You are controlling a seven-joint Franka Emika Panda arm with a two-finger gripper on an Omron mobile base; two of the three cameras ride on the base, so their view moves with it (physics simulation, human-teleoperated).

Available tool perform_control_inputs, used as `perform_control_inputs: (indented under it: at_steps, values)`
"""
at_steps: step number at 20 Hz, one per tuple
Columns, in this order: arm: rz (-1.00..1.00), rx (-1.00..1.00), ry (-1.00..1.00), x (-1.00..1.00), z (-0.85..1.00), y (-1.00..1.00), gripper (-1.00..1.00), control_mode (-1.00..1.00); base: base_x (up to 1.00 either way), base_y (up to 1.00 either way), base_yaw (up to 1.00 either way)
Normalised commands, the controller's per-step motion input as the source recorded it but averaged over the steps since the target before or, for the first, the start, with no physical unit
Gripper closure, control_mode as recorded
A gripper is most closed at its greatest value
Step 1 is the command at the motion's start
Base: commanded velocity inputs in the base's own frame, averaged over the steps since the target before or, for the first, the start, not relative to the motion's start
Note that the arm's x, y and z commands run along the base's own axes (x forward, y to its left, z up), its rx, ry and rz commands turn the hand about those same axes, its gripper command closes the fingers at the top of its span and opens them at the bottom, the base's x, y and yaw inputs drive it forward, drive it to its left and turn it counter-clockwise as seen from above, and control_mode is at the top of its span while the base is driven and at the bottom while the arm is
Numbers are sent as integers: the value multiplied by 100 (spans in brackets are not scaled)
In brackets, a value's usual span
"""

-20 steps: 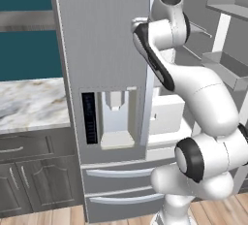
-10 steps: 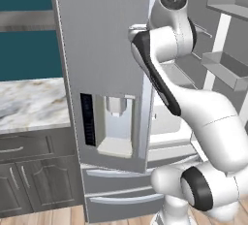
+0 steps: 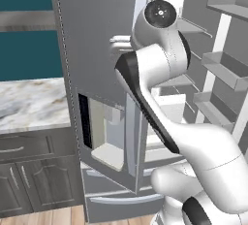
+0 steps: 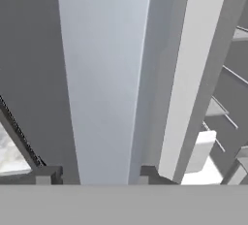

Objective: Open the fridge, grab two sodas, and place both sodas inside the bowl with ice on the dining counter.

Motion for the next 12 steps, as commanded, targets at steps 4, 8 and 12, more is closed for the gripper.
perform_control_inputs:
  at_steps: [4,8,12]
  values:
    - [1,1,0,-86,-9,-10,-100,-100,0,0,0]
    - [0,11,0,-67,4,-97,-100,-100,0,0,0]
    - [0,19,0,-63,1,-100,-100,-100,0,0,0]
